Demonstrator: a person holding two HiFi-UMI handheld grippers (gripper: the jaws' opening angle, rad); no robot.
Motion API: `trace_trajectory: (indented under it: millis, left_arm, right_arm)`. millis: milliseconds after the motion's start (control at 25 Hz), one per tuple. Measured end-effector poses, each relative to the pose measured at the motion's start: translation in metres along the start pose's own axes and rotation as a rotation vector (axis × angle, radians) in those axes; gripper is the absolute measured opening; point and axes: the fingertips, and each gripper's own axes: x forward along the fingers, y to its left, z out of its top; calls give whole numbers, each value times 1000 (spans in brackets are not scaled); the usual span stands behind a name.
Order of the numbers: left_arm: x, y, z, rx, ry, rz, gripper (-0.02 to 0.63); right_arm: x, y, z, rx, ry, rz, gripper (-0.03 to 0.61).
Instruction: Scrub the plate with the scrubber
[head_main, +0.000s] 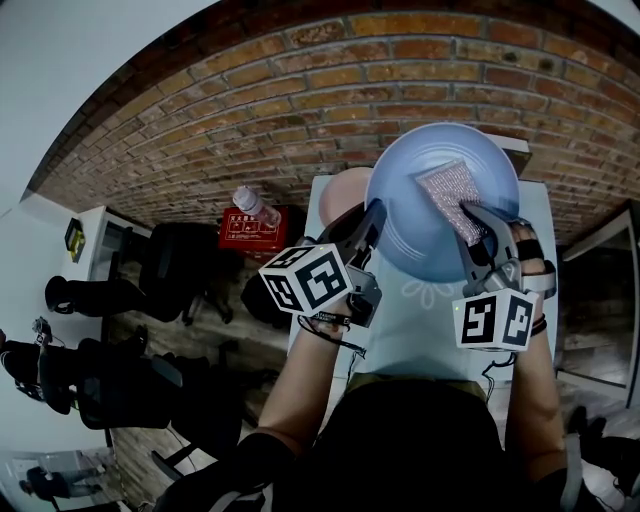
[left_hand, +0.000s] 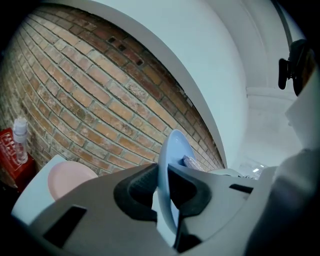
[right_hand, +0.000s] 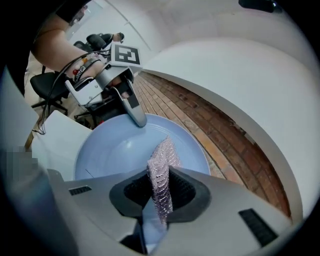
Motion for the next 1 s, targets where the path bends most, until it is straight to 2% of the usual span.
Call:
trace_trajectory:
  millis: [160, 360, 720, 1000]
  left_arm:
    - [-2, 7, 7, -9, -9, 11, 49]
    - [-3, 12, 13, -3, -22, 25, 52]
    - [-2, 8, 13, 8, -17, 19, 54]
    - [2, -2, 6, -3, 0, -16, 54]
  right_arm:
    - [-7, 3, -25, 12, 60, 27, 91]
    - [-19, 32, -41, 18, 93, 93, 91]
    - [-29, 79, -5, 4, 10, 187, 91]
    - [-21, 66, 20, -14, -38, 149, 91]
